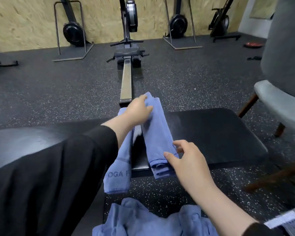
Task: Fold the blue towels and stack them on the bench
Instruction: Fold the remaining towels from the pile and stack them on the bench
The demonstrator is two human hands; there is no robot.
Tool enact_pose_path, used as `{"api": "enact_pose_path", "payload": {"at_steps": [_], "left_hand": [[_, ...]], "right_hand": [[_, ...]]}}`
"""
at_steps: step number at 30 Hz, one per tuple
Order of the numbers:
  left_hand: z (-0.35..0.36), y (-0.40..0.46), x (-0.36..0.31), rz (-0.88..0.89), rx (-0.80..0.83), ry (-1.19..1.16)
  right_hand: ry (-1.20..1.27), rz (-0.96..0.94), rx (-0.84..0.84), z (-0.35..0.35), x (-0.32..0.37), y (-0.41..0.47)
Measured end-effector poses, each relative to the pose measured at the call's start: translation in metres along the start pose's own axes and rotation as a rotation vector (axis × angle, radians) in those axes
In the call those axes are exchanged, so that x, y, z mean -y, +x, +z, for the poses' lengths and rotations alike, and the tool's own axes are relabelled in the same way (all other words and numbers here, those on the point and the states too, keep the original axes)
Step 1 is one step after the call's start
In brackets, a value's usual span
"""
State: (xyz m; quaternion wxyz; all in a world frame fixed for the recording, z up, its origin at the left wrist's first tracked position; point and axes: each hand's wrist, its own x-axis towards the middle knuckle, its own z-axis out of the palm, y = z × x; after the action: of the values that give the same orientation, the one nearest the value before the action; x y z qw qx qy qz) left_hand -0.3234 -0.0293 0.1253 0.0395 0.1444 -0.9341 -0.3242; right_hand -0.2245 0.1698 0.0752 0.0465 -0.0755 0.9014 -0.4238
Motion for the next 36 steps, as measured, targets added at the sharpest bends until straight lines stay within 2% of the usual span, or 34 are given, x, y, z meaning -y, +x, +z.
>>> {"api": "enact_pose_path", "payload": {"at_steps": [3, 7, 9, 13, 16, 18, 20, 23, 24, 27, 28, 32, 36], "left_hand": [[0.04, -0.039, 0.026, 0.122, -0.087, -0.02], [0.061, -0.064, 0.031, -0.122, -0.169, -0.429], [0.059, -0.058, 0.027, -0.144, -0.185, -0.557], [0.05, -0.036, 0.02, -0.145, -0.174, -0.676], [0.049, -0.021, 0.02, -0.115, -0.198, -0.671], [0.053, -0.016, 0.024, -0.095, -0.17, -0.56], [0.059, -0.013, 0.031, -0.034, -0.123, -0.3], [0.065, -0.011, 0.035, 0.064, -0.187, -0.021], [0.065, -0.011, 0.033, 0.098, -0.194, 0.021], [0.066, -0.012, 0.028, 0.132, -0.043, -0.016], [0.064, -0.015, 0.027, 0.129, -0.037, -0.015], [0.06, -0.041, 0.025, 0.242, -0.2, 0.157], [0.067, -0.069, 0.026, 0.257, 0.01, 0.346]], "right_hand": [[-0.035, -0.056, -0.042, 0.005, -0.007, -0.004], [-0.069, -0.174, -0.075, 0.013, -0.012, -0.005], [-0.117, -0.237, -0.054, 0.017, -0.014, -0.004], [-0.108, -0.325, -0.023, 0.027, -0.024, -0.003], [-0.083, -0.369, -0.091, 0.034, -0.033, -0.004], [-0.099, -0.419, -0.151, 0.038, -0.039, -0.003], [-0.145, -0.463, -0.172, 0.041, -0.043, -0.001], [-0.178, -0.51, -0.153, 0.043, -0.046, 0.0], [-0.182, -0.519, -0.15, 0.043, -0.046, 0.0], [-0.145, -0.496, -0.146, 0.04, -0.048, 0.0], [-0.123, -0.48, -0.147, 0.038, -0.049, -0.001], [-0.02, -0.44, -0.183, 0.031, -0.047, -0.002], [0.022, -0.426, -0.2, 0.02, -0.045, 0.0]]}}
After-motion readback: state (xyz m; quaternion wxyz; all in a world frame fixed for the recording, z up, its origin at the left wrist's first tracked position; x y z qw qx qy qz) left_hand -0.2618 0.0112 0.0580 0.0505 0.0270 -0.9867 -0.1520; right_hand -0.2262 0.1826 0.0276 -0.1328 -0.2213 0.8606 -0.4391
